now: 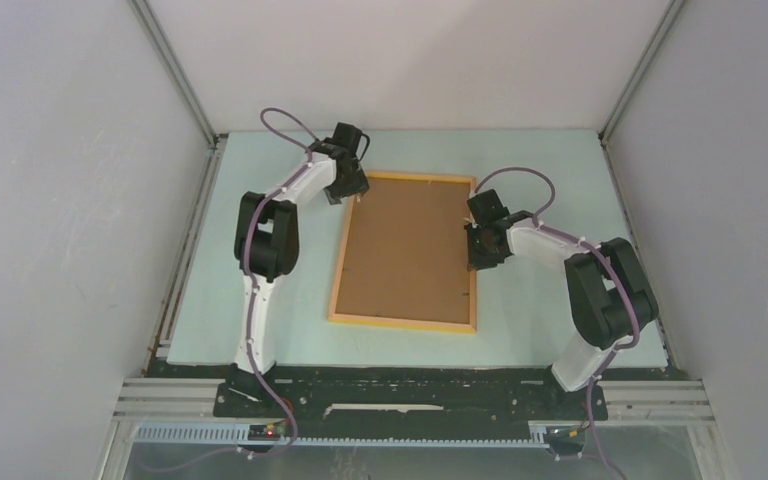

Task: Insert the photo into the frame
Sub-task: Install the photo frame at the center of the board.

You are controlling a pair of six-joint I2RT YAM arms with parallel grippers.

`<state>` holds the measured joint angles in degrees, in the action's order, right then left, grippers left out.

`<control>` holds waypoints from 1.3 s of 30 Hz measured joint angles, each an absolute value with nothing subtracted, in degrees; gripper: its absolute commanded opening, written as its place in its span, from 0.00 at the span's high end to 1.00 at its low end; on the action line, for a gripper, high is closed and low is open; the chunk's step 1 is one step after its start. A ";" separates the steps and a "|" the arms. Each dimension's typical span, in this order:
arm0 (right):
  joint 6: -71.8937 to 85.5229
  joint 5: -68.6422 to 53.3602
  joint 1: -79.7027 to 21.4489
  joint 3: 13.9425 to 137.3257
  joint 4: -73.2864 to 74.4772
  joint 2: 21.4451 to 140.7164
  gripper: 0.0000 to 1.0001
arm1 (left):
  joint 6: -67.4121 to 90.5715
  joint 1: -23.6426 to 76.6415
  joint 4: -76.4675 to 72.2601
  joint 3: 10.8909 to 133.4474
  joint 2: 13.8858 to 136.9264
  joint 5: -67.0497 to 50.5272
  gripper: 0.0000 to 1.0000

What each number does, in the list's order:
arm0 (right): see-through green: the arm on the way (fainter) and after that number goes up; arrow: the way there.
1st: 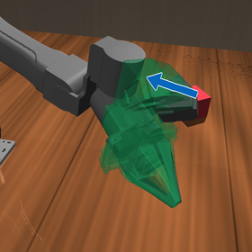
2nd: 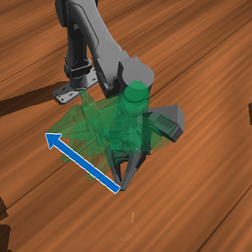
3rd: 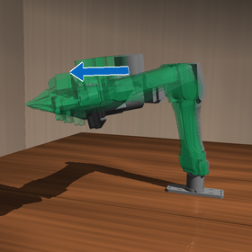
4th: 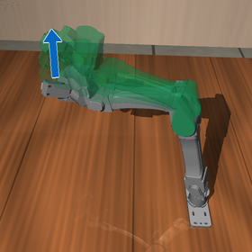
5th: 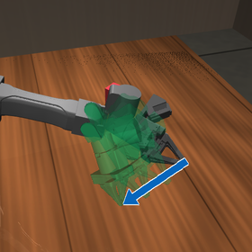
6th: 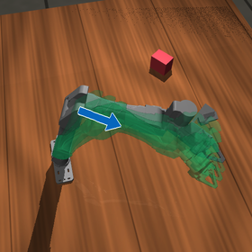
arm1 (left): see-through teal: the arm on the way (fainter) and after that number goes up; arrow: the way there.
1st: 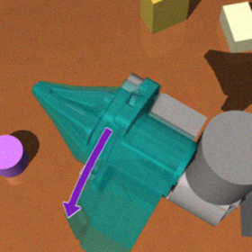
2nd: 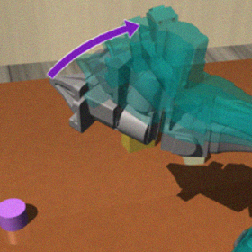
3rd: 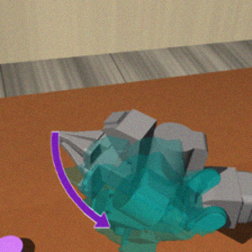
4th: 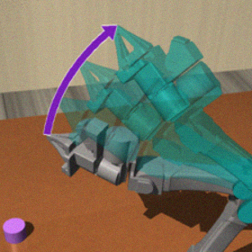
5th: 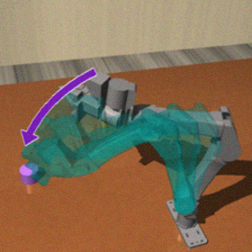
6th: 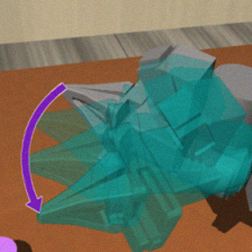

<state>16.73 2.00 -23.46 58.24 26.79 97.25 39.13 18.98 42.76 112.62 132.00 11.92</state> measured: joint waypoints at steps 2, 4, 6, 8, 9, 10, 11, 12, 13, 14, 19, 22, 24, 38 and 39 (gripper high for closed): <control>16.82 1.93 -23.59 58.00 26.87 97.03 1.00 | 39.16 19.16 43.77 113.86 133.19 12.16 0.35; 16.84 2.00 -23.73 57.89 26.94 96.90 1.00 | 39.13 19.40 45.17 115.55 134.56 12.82 0.35; 16.84 2.07 -23.86 57.80 26.96 96.84 1.00 | 39.22 19.70 46.30 116.79 135.48 13.43 0.37; 16.84 2.13 -24.03 57.80 27.11 96.77 1.00 | 39.64 19.88 47.37 117.56 136.00 13.93 0.39; 16.84 2.15 -24.12 57.78 27.22 96.75 1.00 | 39.77 19.97 47.75 117.71 136.11 14.13 0.41; 16.84 2.15 -24.16 57.78 27.31 96.73 1.00 | 40.12 20.03 48.12 117.84 136.25 14.44 0.42; 16.84 2.15 -24.21 57.78 27.35 96.73 1.00 | 40.36 20.03 48.53 117.89 136.33 14.61 0.45; 16.86 2.15 -24.25 57.76 27.40 96.68 1.00 | 40.77 20.08 48.82 117.89 136.44 14.76 0.48; 16.86 2.17 -24.27 57.71 27.38 96.64 1.00 | 41.06 20.08 48.88 118.02 136.46 14.79 0.52; 16.86 2.13 -24.32 57.67 27.40 96.60 1.00 | 41.21 20.10 49.06 118.21 136.51 14.79 0.54; 16.86 2.11 -24.51 57.63 27.55 96.53 1.00 | 42.19 20.14 49.41 118.21 136.53 15.29 0.73; 16.86 2.11 -24.51 57.58 27.53 96.53 1.00 | 43.16 19.79 49.36 118.21 136.53 15.14 0.83; 16.86 2.11 -24.51 57.58 27.51 96.53 1.00 | 43.51 19.46 49.25 118.21 136.51 14.46 0.90; 16.88 2.11 -24.53 57.54 27.46 96.53 1.00 | 41.63 18.46 48.58 117.01 135.13 11.70 0.55; 16.88 2.09 -24.51 57.54 27.49 96.51 1.00 | 41.08 18.41 48.75 116.55 134.78 11.75 0.46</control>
<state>16.88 2.09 -24.51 57.54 27.49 96.51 41.08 18.41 48.75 116.55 134.78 11.75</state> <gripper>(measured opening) 0.235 0.303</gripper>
